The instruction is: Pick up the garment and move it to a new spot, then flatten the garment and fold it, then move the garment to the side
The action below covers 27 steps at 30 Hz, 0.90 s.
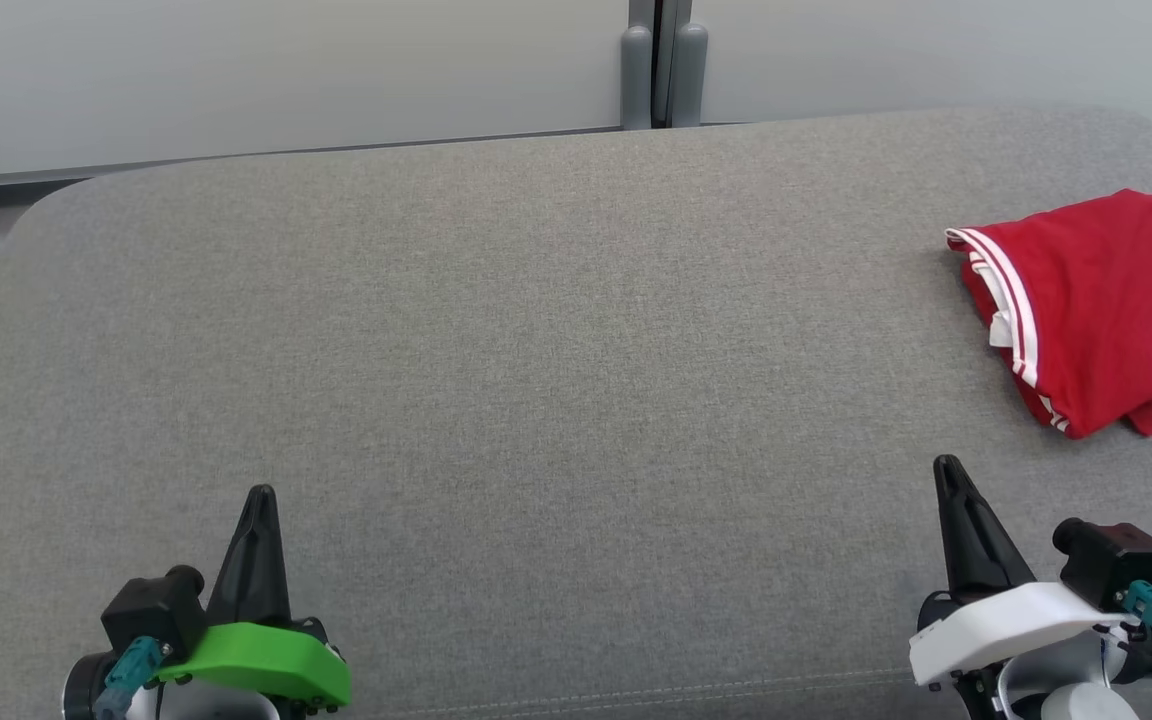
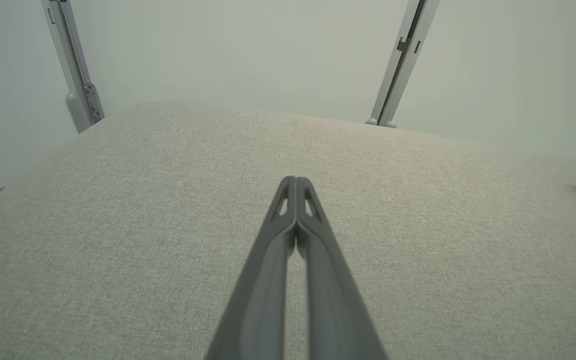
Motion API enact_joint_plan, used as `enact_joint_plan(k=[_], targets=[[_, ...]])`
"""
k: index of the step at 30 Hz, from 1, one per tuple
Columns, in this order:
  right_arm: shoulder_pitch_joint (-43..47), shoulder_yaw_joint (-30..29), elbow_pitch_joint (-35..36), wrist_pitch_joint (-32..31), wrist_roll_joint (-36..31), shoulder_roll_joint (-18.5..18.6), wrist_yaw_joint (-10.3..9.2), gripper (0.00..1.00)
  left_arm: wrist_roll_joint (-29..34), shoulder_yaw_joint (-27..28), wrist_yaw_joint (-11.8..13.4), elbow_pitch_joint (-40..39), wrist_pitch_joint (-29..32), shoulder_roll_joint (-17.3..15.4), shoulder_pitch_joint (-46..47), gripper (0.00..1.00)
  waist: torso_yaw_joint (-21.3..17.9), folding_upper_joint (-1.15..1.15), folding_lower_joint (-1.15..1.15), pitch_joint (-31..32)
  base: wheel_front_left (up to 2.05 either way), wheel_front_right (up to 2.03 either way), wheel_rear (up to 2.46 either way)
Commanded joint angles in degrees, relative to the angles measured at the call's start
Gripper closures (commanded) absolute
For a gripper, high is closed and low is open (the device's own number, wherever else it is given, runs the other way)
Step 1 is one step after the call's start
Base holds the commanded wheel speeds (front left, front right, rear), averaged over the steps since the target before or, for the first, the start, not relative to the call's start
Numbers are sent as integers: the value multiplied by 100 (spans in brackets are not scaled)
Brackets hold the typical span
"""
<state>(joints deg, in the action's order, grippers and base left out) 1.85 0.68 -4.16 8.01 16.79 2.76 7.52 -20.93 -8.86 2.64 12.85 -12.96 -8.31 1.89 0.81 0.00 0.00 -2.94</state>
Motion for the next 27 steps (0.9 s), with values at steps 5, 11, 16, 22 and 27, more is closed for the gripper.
enact_joint_plan(k=[5,11,16,22,27], targets=[[-321,-74,-140,-133,738,78,-1,100,-666,152,-110,30,120,21,286,100,-4,0,0,12,0,0,0],[-449,-122,-290,-236,1246,101,-1,100,-1136,226,-175,111,220,60,381,100,-7,0,0,21,0,0,0],[-567,-172,-430,-333,1727,118,-1,100,-1579,298,-237,190,316,95,472,100,-11,0,0,31,0,0,0],[-699,-235,-586,-448,2261,134,-1,100,-2083,380,-310,283,426,132,575,100,-15,0,0,43,0,0,0],[-802,-289,-709,-541,2678,142,-2,100,-2478,447,-367,351,513,164,655,100,-18,0,0,53,0,0,0]])
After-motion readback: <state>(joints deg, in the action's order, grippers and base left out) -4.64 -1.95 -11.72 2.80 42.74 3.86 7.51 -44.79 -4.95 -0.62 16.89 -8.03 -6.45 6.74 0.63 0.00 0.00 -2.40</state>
